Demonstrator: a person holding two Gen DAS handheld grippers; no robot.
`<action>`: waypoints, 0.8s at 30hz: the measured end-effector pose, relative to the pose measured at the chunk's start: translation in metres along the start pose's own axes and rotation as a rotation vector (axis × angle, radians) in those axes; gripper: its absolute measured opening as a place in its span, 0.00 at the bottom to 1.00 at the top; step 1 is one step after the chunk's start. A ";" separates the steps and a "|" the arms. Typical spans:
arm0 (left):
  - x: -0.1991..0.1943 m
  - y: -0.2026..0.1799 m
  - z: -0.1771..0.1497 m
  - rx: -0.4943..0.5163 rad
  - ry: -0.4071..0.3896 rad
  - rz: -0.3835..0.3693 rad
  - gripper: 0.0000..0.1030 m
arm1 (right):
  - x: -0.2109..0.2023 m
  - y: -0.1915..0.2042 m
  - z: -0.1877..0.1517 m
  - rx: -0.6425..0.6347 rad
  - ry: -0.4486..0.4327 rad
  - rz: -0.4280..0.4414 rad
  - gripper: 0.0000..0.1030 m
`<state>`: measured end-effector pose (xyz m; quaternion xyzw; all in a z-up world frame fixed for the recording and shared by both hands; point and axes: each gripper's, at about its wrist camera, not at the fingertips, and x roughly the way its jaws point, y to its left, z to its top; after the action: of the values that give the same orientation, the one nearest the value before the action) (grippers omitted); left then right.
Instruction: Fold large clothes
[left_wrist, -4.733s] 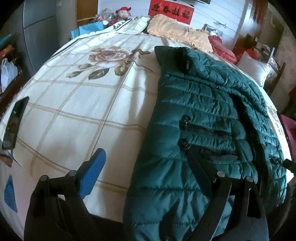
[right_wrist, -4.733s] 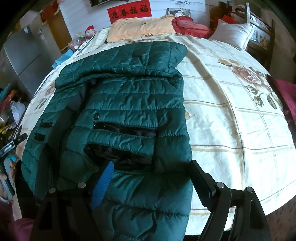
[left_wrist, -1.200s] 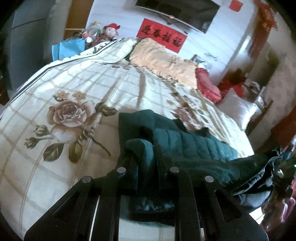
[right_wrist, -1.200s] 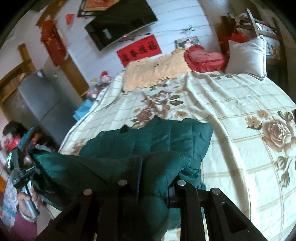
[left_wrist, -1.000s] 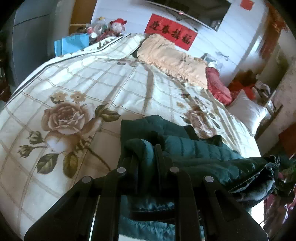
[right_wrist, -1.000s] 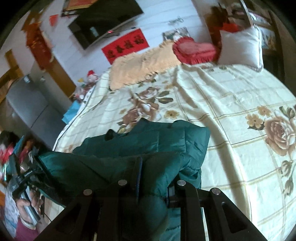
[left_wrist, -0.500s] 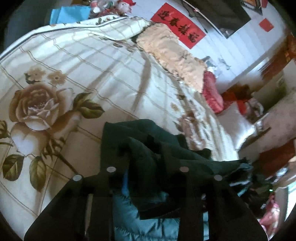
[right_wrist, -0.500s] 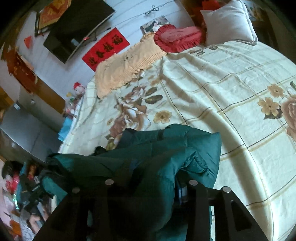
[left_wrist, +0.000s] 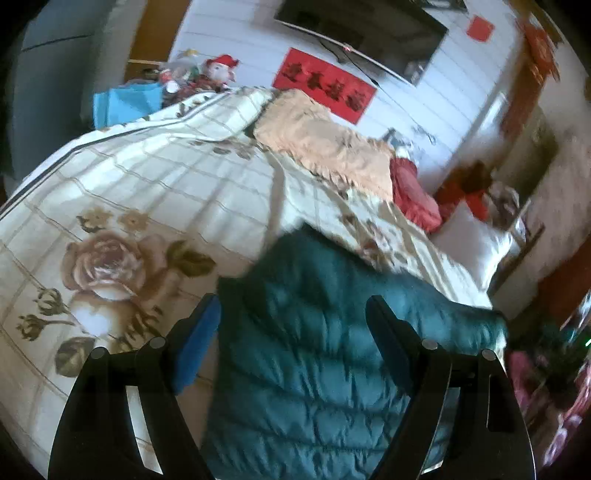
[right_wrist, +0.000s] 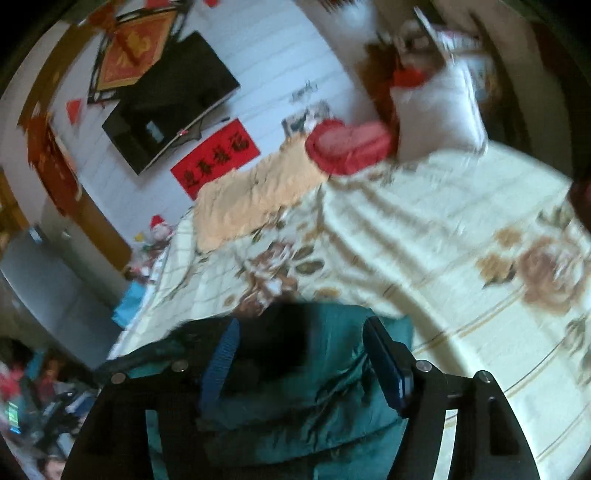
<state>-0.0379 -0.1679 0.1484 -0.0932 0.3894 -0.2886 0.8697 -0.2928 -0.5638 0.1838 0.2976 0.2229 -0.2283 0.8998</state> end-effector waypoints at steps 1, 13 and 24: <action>0.004 -0.004 -0.004 0.013 0.007 0.006 0.79 | -0.005 0.007 0.001 -0.026 -0.028 0.000 0.65; 0.105 -0.013 -0.023 0.063 0.155 0.254 0.85 | 0.130 0.077 -0.068 -0.517 0.284 -0.103 0.65; 0.140 0.010 -0.022 -0.012 0.222 0.277 0.98 | 0.189 0.068 -0.070 -0.459 0.385 -0.106 0.66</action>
<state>0.0247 -0.2394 0.0423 -0.0113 0.4941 -0.1723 0.8521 -0.1245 -0.5227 0.0609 0.1124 0.4503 -0.1582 0.8715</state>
